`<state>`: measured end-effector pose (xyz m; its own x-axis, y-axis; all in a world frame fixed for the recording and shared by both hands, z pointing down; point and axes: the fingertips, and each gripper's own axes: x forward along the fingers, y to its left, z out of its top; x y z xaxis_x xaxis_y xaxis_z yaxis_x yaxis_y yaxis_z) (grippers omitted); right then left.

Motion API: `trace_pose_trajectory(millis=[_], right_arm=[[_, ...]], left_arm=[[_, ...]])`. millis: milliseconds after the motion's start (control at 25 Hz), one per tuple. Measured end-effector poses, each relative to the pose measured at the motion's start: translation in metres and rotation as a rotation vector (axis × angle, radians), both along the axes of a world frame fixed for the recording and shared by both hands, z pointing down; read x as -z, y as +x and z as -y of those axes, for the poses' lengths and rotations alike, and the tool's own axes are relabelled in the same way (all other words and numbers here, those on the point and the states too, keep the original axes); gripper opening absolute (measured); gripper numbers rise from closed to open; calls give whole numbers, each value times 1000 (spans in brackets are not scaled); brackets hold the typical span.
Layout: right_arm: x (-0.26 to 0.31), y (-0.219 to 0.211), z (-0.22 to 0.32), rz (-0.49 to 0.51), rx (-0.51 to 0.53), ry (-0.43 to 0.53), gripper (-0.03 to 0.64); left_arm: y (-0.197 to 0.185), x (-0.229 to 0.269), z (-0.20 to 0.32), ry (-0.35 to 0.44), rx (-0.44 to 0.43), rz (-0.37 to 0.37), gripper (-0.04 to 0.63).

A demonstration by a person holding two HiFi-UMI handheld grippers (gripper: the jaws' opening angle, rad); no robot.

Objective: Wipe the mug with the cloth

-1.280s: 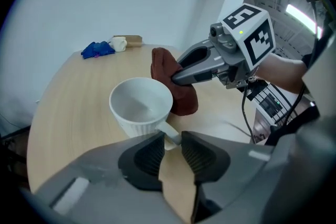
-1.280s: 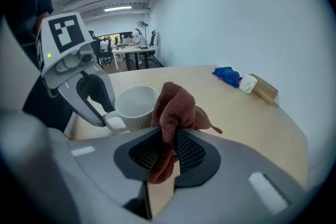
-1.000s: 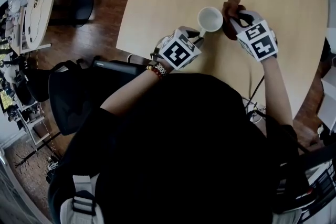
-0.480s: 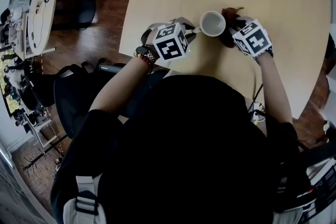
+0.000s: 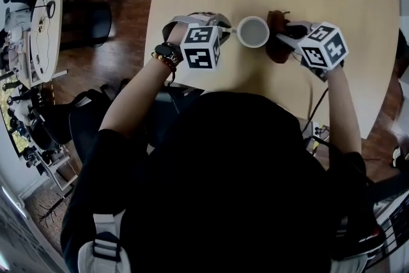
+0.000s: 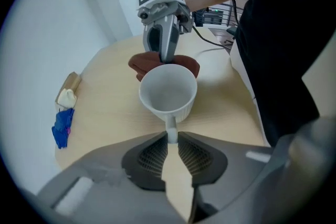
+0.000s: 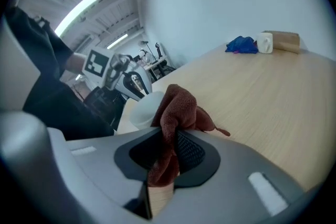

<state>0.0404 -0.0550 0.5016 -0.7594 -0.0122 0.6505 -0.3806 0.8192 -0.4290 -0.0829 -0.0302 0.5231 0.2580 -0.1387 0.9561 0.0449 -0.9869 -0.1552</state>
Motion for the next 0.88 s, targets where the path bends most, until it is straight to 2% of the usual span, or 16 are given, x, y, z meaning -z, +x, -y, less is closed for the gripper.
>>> trace_pose_trajectory(millis=[120,240,440,680,880], right_arm=[[18,6,11,91,-38,-60,67],[19,0,11,119,-32,-111,66],[2,-1,10,54,9,-127,66],[-35,-3,5,-117,68,-128,66],[-38,-1,8,-126,58,-149,66]], left_arm=[[5,1,15,50,-73,31,64],[7,1,27,86,-102,45,64],[18,5,38,106,-119,29,64],[24,7,44,130,-128,14,72],[28,11,51,161,-114,-26,74]])
